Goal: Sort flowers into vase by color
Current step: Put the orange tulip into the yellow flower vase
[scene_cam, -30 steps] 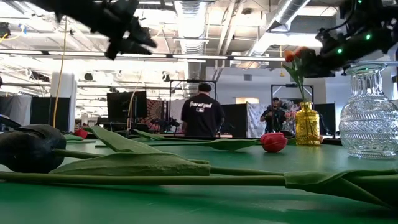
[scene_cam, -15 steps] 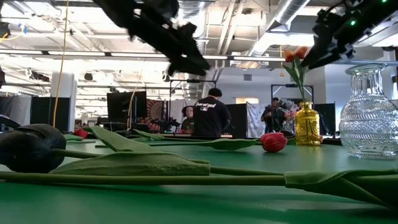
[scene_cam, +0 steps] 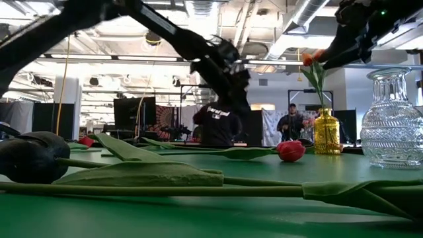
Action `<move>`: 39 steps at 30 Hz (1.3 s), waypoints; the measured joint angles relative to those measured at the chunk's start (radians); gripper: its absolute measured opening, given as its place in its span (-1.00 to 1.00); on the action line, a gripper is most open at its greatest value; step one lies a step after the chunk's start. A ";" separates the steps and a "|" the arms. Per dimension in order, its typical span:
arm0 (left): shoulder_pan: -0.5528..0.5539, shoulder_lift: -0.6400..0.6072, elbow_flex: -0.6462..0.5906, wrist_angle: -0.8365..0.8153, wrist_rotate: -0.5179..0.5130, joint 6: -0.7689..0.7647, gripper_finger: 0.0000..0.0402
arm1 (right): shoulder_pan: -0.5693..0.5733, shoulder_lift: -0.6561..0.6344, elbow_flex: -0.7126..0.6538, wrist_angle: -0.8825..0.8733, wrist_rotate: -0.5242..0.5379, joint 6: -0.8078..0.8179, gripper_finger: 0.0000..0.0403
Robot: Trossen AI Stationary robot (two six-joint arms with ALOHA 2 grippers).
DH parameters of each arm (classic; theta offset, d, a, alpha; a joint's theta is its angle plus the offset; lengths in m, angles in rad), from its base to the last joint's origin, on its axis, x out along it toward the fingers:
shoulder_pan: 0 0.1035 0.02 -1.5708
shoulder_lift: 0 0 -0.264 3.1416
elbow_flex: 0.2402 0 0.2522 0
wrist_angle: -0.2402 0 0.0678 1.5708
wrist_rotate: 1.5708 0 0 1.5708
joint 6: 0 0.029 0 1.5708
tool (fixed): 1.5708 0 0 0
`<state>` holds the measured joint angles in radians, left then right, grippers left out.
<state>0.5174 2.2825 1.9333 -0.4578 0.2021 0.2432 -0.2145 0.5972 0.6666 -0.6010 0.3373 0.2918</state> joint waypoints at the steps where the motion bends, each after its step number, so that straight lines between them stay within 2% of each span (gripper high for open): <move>1: 0.007 0.039 0.050 -0.033 0.002 0.000 -0.23 | 0.009 0.000 0.000 0.000 0.000 0.003 0.22; 6: 0.037 0.197 0.287 -0.320 0.002 0.036 -0.23 | 0.045 0.000 0.000 0.000 0.000 0.007 0.22; 10: 0.052 0.269 0.408 -0.483 0.075 0.039 -0.23 | 0.064 0.000 0.000 -0.004 0.000 0.025 0.22; 16: 0.045 0.289 0.418 -0.538 0.156 0.107 -0.23 | 0.066 0.000 0.000 -0.004 0.002 0.034 0.22; 25: 0.031 0.306 0.419 -0.501 0.139 0.128 -0.23 | 0.063 0.000 0.000 0.008 0.002 0.083 0.22; 39: 0.030 0.306 0.418 -0.547 0.120 0.124 -0.23 | 0.107 0.000 0.000 0.008 0.001 0.104 0.22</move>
<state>0.5475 2.5885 2.3508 -1.0052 0.3223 0.3674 -0.1078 0.5971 0.6666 -0.5930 0.3386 0.3954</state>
